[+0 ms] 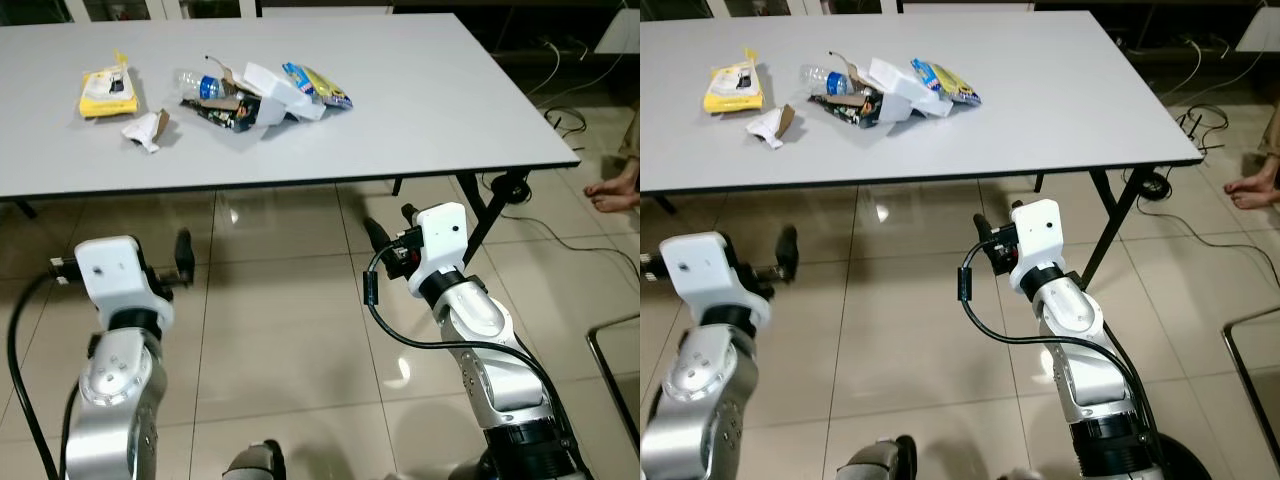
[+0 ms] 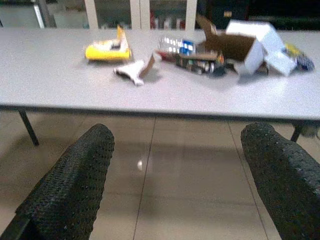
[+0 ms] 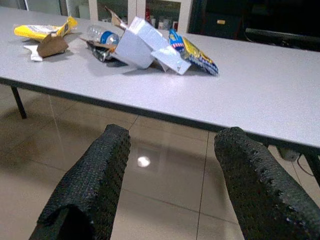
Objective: Picking trash to rubbish bin
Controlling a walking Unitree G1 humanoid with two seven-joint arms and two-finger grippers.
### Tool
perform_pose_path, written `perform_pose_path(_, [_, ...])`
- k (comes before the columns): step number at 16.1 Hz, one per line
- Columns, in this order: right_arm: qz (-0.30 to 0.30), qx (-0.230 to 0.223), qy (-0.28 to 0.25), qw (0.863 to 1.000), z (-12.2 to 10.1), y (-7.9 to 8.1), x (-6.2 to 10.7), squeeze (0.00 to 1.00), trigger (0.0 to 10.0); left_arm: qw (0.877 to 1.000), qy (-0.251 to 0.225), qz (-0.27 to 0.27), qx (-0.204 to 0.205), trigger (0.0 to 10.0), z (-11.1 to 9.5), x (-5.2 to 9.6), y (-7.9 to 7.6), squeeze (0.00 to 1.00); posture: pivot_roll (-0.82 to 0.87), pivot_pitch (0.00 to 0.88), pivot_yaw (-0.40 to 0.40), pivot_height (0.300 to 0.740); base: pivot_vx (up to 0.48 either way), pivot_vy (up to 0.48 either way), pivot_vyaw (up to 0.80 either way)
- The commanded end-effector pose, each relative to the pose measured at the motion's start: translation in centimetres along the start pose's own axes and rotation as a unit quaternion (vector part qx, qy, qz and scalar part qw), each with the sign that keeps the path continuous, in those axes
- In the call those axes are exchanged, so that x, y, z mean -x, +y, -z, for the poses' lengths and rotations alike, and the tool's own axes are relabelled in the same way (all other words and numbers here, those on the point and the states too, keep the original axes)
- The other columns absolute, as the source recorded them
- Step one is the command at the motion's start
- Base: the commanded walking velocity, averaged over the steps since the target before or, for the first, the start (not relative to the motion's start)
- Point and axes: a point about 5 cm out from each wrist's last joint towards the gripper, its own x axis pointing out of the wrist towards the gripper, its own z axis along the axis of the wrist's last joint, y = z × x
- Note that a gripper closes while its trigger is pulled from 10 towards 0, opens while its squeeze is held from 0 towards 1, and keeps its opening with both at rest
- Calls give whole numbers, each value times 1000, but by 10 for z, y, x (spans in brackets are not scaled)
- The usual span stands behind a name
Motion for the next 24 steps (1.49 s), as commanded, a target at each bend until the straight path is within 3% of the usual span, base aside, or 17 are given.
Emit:
perform_pose_path(1, [-4, 2, -17, 1000, -6, 0, -3, 0, 10000, 1000, 5, -3, 0, 10000, -1, -2, 5, 0, -20, 152, -1, 740, 401, 0, 0])
perform_pose_path(19, [-13, 5, -18, 1000, -2, 4, -5, 0, 10000, 1000, 16, -1, 0, 10000, 2, -1, 5, 0, -13, 146, 5, 740, 435, 0, 0])
perform_pose_path(20, [-14, 5, -18, 1000, -1, 4, -5, 867, 10000, 1000, 17, -1, 0, 10000, 3, -1, 5, 0, -13, 146, 5, 740, 435, 0, 0])
perform_pose_path(21, [-14, 4, -19, 1000, -1, 4, -5, 969, 10000, 1000, 18, 0, -1, 10000, 3, -1, 4, 0, -11, 145, 7, 740, 435, 0, 0])
perform_pose_path(24, [-15, 4, -18, 1000, 0, 4, -4, 1000, 10000, 1000, 19, 0, -2, 10000, 3, -1, 4, 0, -11, 145, 7, 740, 431, 0, 0])
